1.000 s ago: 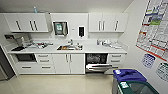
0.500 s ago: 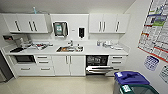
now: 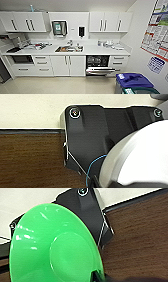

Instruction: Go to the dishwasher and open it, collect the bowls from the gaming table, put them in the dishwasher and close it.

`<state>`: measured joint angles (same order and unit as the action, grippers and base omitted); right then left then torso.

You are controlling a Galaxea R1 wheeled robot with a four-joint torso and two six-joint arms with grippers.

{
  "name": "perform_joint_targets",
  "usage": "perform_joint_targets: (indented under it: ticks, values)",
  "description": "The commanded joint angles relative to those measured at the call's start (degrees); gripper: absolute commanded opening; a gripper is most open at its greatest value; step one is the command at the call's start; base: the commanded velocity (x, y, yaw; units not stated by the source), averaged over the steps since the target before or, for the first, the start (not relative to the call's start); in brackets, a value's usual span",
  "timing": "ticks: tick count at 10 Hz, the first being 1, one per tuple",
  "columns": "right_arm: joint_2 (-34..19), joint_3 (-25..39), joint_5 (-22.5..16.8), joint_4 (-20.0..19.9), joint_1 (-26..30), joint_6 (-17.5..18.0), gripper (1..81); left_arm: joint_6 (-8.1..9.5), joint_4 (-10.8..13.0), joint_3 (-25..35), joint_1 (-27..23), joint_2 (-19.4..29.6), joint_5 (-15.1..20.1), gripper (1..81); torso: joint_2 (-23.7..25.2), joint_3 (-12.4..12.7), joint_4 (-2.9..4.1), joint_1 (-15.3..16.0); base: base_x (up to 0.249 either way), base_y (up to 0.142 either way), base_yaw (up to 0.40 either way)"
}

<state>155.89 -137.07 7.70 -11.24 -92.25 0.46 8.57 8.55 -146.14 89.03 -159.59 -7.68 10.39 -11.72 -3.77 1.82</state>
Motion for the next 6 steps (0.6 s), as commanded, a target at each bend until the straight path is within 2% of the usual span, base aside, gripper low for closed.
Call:
perform_joint_targets:
  ticks: [1, 6]
  values:
    - [-2.1, 0.1, -3.5, 0.5, 1.5, -0.2, 1.0, -0.40, 0.4, 0.0, -1.5, 0.9, 2.6, 1.0, 0.0, 0.0, 0.00, 0.0, 0.123, 0.000, 0.000]
    - [-2.0, 0.1, -3.3, 0.5, 1.3, -0.2, 1.0, -0.40, 0.5, 0.0, -1.6, 0.7, 2.6, 1.0, 0.0, 0.0, 0.00, -0.1, 0.125, 0.000, 0.000]
